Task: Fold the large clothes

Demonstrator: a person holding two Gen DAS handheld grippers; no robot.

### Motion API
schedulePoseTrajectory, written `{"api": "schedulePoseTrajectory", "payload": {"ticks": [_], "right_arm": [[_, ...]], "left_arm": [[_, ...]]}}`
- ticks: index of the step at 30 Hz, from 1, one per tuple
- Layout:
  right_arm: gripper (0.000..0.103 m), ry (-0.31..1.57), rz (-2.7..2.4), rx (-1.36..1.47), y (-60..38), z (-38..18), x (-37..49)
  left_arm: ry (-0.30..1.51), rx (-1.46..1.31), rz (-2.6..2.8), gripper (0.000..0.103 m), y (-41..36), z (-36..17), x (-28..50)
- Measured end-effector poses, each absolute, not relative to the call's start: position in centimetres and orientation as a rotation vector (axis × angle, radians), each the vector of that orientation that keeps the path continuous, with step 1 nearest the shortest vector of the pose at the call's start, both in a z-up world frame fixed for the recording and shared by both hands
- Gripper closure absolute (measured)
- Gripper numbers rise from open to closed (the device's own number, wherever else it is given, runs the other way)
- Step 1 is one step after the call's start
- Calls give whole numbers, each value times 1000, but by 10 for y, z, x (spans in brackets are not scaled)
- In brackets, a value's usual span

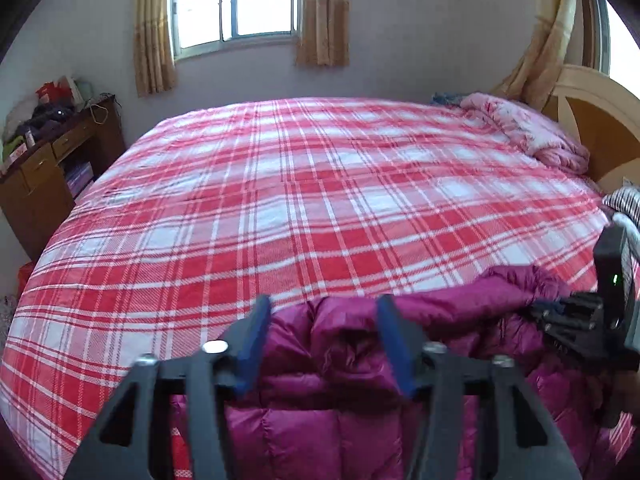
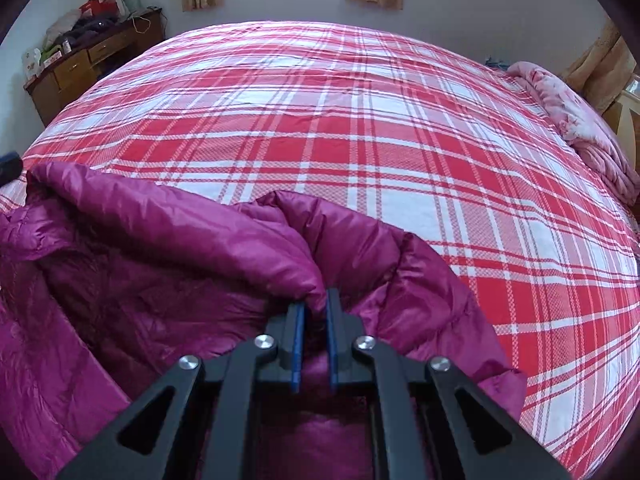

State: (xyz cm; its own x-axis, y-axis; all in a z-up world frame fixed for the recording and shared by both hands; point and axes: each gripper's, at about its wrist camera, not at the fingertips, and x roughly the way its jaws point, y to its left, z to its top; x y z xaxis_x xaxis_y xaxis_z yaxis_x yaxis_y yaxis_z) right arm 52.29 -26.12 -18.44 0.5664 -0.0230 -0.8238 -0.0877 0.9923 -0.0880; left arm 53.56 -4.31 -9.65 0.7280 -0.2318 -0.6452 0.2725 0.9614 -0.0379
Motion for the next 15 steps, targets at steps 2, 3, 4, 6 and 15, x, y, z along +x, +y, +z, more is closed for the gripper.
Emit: {"api": "schedulePoseTrajectory", "payload": {"ticks": [2,3,4,6,15], "right_arm": [[92,952,33,-141,-259,-187,521],[92,943,32,-148,-259,-188,519],[92,934,31,-154,-259,-189,518],[92,921,33,-161,-259,-190,516],[64,869,54,-39,-274,-152,499]], "left_arm": [[655,25,-261,10,-46,-86,540],[658,19,-270,10,-51,-84,545],[679,31,-273,10,-60,-85,552],[719,73,-256,10,-76,-97,560],[909,166,-191,10,-88,-189,572]]}}
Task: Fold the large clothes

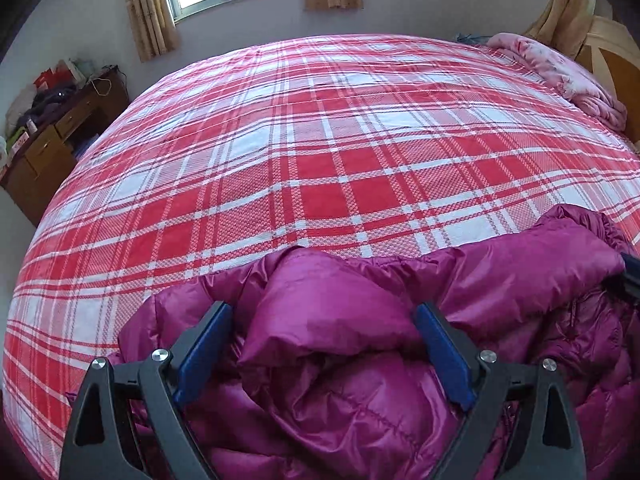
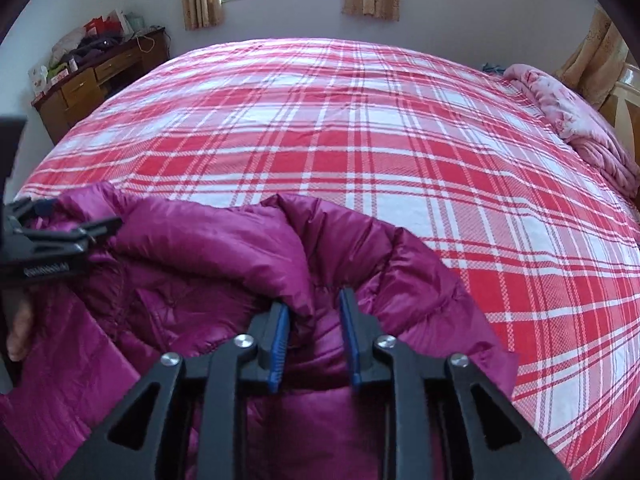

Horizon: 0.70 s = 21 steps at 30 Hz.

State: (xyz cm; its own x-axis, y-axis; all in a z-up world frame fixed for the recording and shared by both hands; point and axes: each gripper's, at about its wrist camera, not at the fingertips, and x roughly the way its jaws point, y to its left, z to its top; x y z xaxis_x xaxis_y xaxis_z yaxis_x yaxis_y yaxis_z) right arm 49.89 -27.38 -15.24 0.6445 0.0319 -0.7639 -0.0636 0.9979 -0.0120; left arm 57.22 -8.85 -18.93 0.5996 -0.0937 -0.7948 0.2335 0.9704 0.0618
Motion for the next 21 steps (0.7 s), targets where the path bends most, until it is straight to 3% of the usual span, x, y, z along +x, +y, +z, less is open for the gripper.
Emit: {"api": "schedulePoseTrajectory", "payload": {"ticks": [1,4,14,21], "right_arm": [[55,839,50,-19,-275,-144,496],[42,751,27,62,-275,-119,494],[41,852,66,19,-239,-168,530],[41,887,69,38,-248,-185,528]], "left_arm": [[906,160,-192,10,-88,-188,571],[902,160,-194,10,-88,-188,570],[764,72,-231,10,-86,-147,556],[939,134,-194,10,-99,-197,581]]}}
